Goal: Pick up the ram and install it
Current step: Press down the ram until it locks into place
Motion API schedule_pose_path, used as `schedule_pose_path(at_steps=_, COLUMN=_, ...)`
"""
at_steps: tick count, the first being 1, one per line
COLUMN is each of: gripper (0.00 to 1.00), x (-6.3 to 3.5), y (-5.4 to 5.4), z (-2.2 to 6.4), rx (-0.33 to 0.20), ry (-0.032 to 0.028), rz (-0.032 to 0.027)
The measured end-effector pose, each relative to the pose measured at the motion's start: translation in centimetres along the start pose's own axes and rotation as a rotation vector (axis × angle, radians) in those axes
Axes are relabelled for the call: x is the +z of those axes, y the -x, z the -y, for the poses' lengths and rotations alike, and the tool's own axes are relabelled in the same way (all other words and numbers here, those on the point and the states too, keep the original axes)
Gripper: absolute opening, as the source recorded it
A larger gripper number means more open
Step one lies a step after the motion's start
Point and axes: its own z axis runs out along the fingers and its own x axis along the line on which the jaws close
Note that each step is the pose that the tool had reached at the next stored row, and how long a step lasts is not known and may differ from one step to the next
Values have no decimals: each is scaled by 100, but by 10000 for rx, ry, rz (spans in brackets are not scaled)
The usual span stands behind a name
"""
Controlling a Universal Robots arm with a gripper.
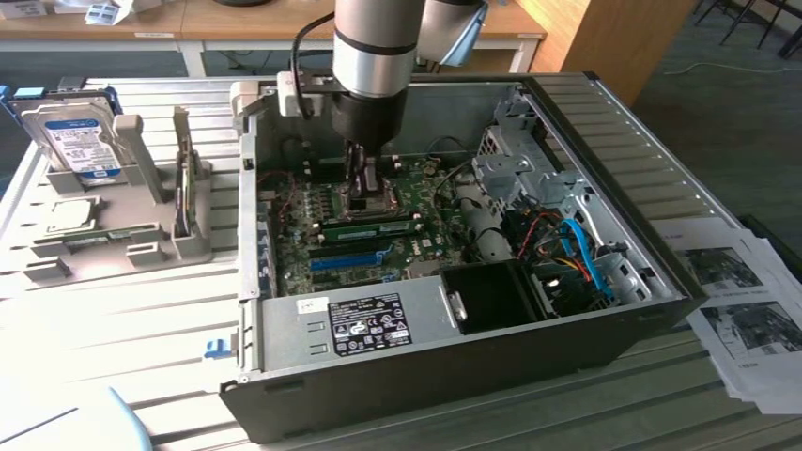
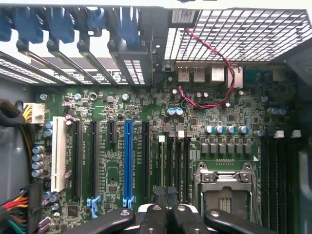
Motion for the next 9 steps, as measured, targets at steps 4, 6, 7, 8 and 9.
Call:
schedule_pose_path(at_steps=4, gripper=9, x=-78, y=0, z=-3, rx=0, ry=0, rz=0)
schedule_pose_path(at_steps=6, gripper=9, x=-113, y=0, z=-4, rx=0, ry=0, rz=0)
schedule_pose_path(at_steps=7, gripper=9, x=-129, y=0, z=-5, rx=0, ry=0, rz=0)
schedule_pose_path(at_steps=8, gripper=9, x=-147, y=0, z=-5, rx=0, ry=0, rz=0)
schedule_pose_path(at_steps=9, gripper=9, x=-163, y=0, z=-6, rx=0, ry=0, rz=0)
